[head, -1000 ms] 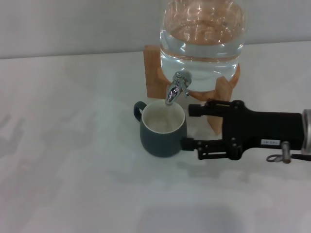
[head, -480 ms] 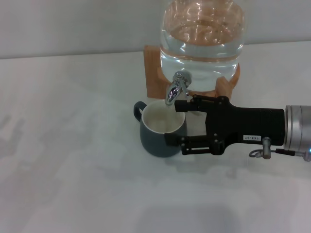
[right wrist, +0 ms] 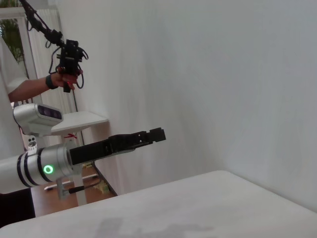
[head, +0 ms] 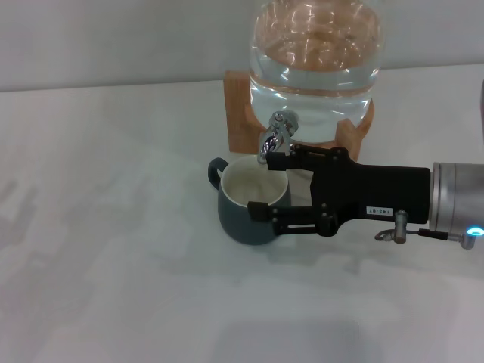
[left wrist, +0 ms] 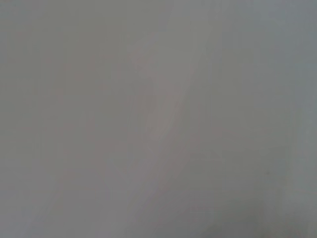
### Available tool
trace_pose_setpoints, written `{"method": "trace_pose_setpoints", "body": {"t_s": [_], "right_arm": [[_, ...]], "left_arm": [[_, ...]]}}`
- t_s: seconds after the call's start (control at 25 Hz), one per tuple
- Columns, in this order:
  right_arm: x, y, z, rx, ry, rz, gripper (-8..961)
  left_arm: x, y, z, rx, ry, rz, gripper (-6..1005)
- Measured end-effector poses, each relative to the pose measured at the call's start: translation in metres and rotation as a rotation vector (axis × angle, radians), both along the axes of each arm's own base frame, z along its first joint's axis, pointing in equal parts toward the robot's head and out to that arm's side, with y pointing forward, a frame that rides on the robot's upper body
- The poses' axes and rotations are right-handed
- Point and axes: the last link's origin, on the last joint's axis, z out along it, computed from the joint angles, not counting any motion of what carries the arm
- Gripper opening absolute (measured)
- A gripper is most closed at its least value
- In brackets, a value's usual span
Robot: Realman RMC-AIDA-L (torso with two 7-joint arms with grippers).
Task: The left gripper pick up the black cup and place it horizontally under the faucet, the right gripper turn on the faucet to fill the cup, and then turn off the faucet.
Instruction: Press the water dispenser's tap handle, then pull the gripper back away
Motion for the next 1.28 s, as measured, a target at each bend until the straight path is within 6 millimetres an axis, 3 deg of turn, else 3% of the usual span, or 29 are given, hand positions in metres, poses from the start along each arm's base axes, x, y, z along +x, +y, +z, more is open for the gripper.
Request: {"method": "trace_pose_setpoints", "body": {"t_s": [0.68, 1.28], "right_arm": [[0.002, 0.006, 0.001, 0.034, -0.016, -0.018, 853], [0.008, 0.006, 0.015, 0.071, -0.016, -0.033, 853]], "left_arm": [[0.000, 0.000, 0.000, -0.003, -0.002, -0.002, 407], [0.000, 0.001, 0.003, -0.001, 0.007, -0.004, 406]]}}
